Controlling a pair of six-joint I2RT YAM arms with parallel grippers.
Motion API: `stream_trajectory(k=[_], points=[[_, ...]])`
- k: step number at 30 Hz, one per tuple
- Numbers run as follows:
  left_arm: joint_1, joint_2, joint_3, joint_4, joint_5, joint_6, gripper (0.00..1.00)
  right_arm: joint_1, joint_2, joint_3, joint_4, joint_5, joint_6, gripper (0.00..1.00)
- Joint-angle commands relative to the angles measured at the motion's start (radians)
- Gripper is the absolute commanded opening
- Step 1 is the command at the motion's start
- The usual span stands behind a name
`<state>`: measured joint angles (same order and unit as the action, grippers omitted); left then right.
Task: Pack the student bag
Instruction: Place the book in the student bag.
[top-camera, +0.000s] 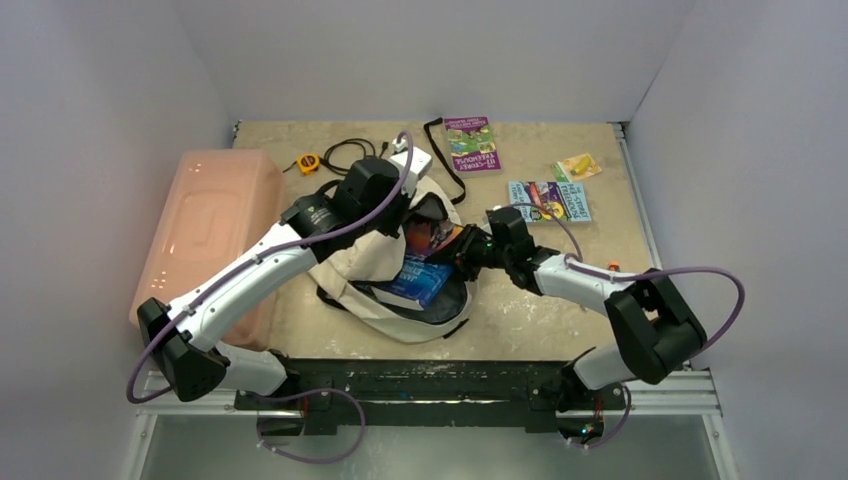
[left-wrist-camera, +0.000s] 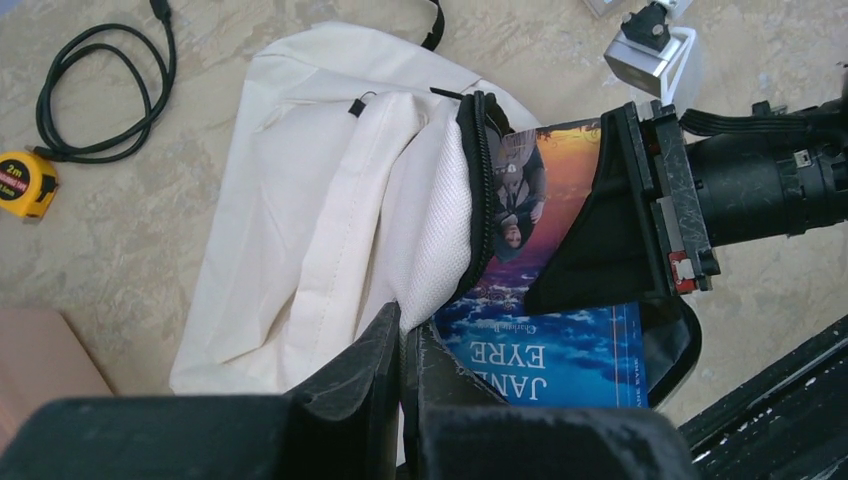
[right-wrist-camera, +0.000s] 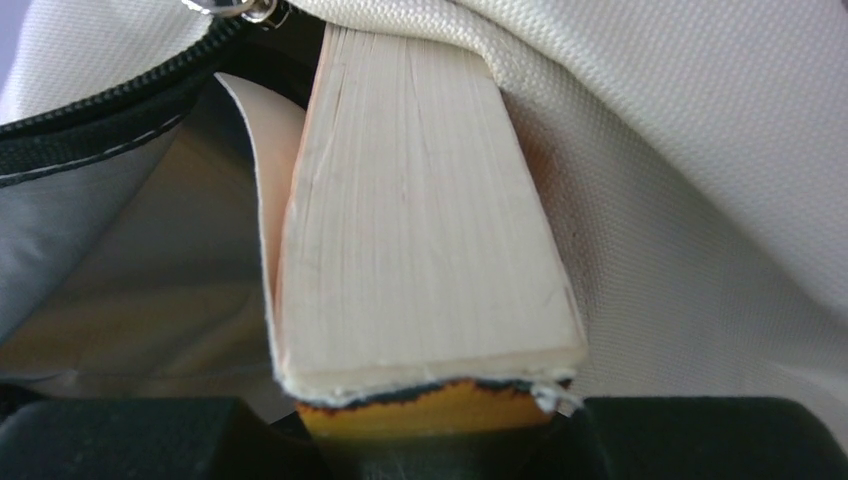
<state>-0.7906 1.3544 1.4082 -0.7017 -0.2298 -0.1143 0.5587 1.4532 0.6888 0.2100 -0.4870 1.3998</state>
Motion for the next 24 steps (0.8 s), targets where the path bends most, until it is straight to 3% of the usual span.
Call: stream_trajectory(k=[1,6,11,14,20,24], points=[[0.045,-0.06,0.012,0.153,0.107,-0.036,0.0,0.0,-0.002,0.011,0.143,0.061,0.061,0.0],[0.075,-0.078,-0.032,0.243,0.185,-0.046,0.0,0.046,0.034,0.08,0.106,0.064,0.035,0.0],[0.113,-0.097,-0.081,0.318,0.044,-0.026,0.0,0.119,-0.016,0.063,0.046,0.106,-0.001,0.0],[0.159,-0.111,-0.069,0.32,0.198,-0.063,0.0,0.121,-0.028,0.016,0.081,0.146,0.012,0.0],[0.162,-0.161,-0.114,0.34,0.343,-0.068,0.0,0.122,0.043,0.007,0.296,0.207,0.093,0.0],[0.163,-0.182,-0.18,0.367,0.349,-0.103,0.0,0.107,0.065,0.029,0.359,0.332,0.134,0.0]])
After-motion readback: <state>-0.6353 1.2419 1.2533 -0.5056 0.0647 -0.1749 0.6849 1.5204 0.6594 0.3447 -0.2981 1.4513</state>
